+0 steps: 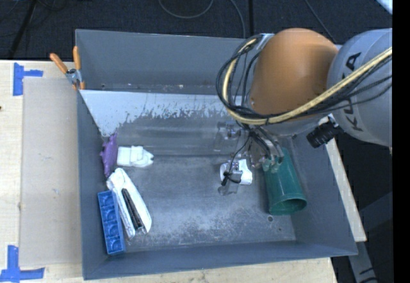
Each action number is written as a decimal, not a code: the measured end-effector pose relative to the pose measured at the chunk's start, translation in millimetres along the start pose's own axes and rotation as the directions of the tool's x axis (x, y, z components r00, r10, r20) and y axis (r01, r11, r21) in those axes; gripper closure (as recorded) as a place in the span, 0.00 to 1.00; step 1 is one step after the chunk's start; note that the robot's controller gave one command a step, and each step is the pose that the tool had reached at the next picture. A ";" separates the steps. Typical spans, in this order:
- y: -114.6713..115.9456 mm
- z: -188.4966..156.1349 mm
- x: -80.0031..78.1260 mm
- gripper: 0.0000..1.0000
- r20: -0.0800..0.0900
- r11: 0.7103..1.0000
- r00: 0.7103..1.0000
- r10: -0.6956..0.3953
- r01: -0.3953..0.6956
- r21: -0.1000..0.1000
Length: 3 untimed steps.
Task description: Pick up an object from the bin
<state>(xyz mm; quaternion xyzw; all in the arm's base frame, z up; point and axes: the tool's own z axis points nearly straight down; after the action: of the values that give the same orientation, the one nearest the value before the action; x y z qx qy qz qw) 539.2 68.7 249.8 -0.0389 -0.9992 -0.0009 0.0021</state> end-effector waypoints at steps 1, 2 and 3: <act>-48.3 36.0 -18.4 0.00 0.010 0.990 0.990 -0.144 0.144 0.002; -74.0 63.7 -25.9 0.00 -0.007 0.985 0.985 -0.172 0.172 0.001; -86.9 70.1 -37.4 0.00 0.003 0.997 0.997 0.074 -0.074 -0.001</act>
Offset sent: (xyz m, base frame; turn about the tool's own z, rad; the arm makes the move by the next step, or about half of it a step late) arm 0.0368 -0.1013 -0.0578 0.1001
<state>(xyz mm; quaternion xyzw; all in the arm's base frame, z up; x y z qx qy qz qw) 569.4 -20.7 179.4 -0.0760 -0.9971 -0.0012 0.0006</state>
